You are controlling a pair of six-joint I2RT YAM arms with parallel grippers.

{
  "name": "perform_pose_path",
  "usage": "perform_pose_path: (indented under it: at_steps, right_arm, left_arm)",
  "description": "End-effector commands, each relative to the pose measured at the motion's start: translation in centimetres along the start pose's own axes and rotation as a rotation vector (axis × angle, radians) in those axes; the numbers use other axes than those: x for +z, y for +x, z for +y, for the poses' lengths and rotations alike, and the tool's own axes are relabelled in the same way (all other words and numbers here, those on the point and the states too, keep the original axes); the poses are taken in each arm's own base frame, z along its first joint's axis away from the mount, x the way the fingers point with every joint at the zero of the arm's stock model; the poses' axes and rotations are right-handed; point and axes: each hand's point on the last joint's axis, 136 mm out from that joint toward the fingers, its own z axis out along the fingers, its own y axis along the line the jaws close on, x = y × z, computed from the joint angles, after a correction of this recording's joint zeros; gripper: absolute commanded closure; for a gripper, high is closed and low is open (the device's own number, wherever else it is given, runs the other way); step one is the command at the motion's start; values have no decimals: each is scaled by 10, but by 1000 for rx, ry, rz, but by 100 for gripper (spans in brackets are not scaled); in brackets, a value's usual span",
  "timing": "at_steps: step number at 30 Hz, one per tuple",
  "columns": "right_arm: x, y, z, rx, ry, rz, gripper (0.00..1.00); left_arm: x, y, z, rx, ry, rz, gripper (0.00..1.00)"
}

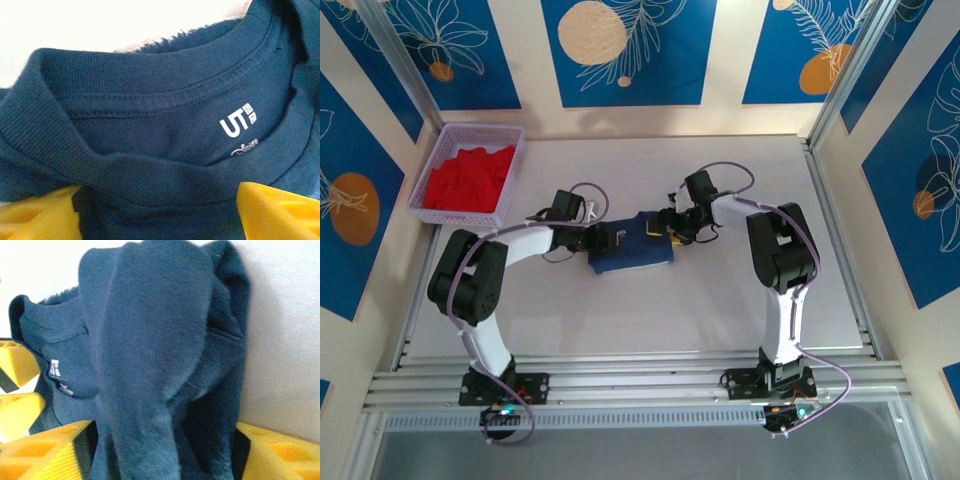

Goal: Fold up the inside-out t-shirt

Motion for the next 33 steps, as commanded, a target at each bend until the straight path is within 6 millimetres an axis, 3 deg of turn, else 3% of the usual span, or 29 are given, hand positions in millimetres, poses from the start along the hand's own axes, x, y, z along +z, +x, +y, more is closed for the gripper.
perform_pose_path:
  at_steps: [1, 8, 11, 13, 17, 22, 28, 33]
  right_arm:
    - [20, 13, -2, 56, -33, 62, 35]
    - [20, 0, 2, 84, -67, 23, 64]
    - [7, -10, -1, 83, -47, -20, 86]
    - [-4, -15, -4, 75, -34, -41, 93]
    - [-36, -25, -17, 38, 35, -80, 95]
    - [-99, -40, -55, -6, 213, -125, 95]
    - [-182, -62, -108, -6, 525, -225, 94]
    - [-232, -75, -145, -12, 740, -247, 94]
  left_arm:
    - [5, 8, 17, -16, -39, 6, 24]
    - [-6, -2, 15, -12, -52, -25, 23]
    - [-25, -13, 14, -14, -73, -62, 22]
    - [-42, -20, 11, -13, -85, -91, 21]
    - [-79, -29, 7, 0, -122, -144, 20]
    - [-121, -25, -3, 12, -132, -216, 19]
    - [-146, -14, -26, -16, -18, -268, 19]
    - [-152, -4, -34, -14, 21, -273, 19]
